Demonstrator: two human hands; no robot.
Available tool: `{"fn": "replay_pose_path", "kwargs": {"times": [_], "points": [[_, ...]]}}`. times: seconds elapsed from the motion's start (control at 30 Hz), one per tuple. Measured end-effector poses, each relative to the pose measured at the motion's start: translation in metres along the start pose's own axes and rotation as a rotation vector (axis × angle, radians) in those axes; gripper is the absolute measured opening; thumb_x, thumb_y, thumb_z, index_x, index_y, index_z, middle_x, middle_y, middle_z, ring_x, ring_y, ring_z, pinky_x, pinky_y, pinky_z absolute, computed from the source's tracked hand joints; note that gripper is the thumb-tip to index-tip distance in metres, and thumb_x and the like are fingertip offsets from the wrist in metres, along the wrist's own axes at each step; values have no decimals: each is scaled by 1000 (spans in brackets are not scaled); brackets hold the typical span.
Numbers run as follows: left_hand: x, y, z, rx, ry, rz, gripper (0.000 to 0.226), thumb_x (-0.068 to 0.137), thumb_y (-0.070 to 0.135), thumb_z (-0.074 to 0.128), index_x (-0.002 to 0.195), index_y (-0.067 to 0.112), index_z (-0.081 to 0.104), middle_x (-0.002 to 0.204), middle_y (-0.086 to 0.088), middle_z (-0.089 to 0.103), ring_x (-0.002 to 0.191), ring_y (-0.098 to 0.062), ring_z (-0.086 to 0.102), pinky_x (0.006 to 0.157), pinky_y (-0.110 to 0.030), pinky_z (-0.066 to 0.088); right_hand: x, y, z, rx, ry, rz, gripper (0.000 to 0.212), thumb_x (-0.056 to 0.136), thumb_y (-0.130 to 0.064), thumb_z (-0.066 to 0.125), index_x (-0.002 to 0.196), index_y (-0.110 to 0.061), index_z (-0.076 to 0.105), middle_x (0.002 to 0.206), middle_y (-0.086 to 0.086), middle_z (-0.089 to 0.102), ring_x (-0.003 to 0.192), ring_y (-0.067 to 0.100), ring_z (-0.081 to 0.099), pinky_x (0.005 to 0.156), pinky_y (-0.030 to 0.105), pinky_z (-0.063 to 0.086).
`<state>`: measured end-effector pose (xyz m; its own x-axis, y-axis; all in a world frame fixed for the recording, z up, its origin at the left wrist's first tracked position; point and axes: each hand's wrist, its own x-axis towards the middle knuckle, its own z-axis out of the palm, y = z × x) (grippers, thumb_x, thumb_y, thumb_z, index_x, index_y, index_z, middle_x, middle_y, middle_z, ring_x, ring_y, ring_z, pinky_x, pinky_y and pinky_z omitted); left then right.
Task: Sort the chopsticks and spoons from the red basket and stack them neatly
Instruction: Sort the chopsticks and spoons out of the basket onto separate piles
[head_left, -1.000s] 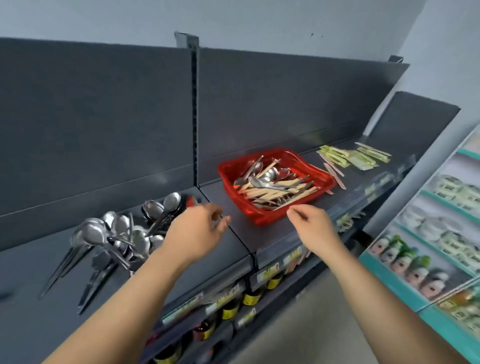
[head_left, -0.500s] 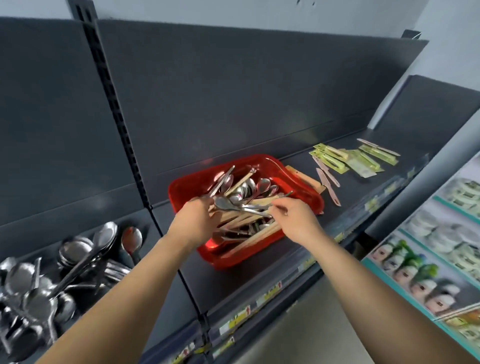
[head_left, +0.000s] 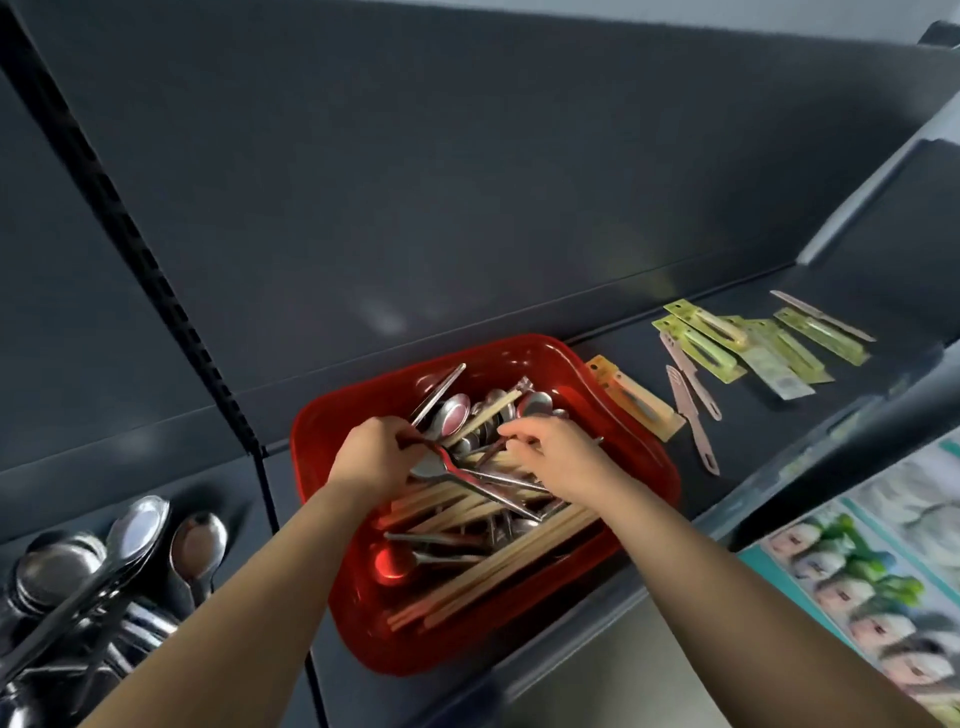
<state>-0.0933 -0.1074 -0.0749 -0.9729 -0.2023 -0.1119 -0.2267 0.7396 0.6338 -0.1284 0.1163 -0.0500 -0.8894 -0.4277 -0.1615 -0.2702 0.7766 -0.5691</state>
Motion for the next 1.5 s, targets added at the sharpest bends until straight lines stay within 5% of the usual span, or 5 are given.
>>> {"fn": "replay_pose_path", "kwargs": {"times": [0.2,0.37,0.67,1.07,1.5], "points": [[-11,2,-16,-330,225,-112,7,89,18,65,84,14,68,69,6,64,57,-9,57,48,-11,39,34,22,-12,-32,-165,-65,33,101,-19,44,130,-22,60,134,-7,57,121,9,53,94,19,38],[-13,10,-18,-692,301,-269,20,95,30,57,87,15,66,76,-5,72,76,-25,72,74,-37,57,57,35,-24,90,-120,-123,21,96,-21,55,107,-24,72,96,-14,70,77,-2,67,65,22,50],[8,24,-11,-360,253,-333,19,71,25,83,85,20,70,63,2,65,51,-9,54,54,-24,43,87,-2,-2,-82,-17,-111,40,79,-60,63,82,-22,74,67,-4,70,62,14,65,61,35,56],[-11,41,-17,-607,0,-380,16,71,21,84,78,16,70,51,12,57,46,-6,44,47,-17,35,85,-3,-42,218,-17,-209,16,85,-37,68,83,-24,76,72,-17,69,68,-3,63,60,12,44],[-43,22,-25,-813,138,-545,14,93,9,48,85,3,58,58,-6,52,39,-14,43,39,-23,36,106,-28,0,560,-27,125,17,86,-18,63,78,-7,72,67,4,73,54,11,62,48,23,45]]}}
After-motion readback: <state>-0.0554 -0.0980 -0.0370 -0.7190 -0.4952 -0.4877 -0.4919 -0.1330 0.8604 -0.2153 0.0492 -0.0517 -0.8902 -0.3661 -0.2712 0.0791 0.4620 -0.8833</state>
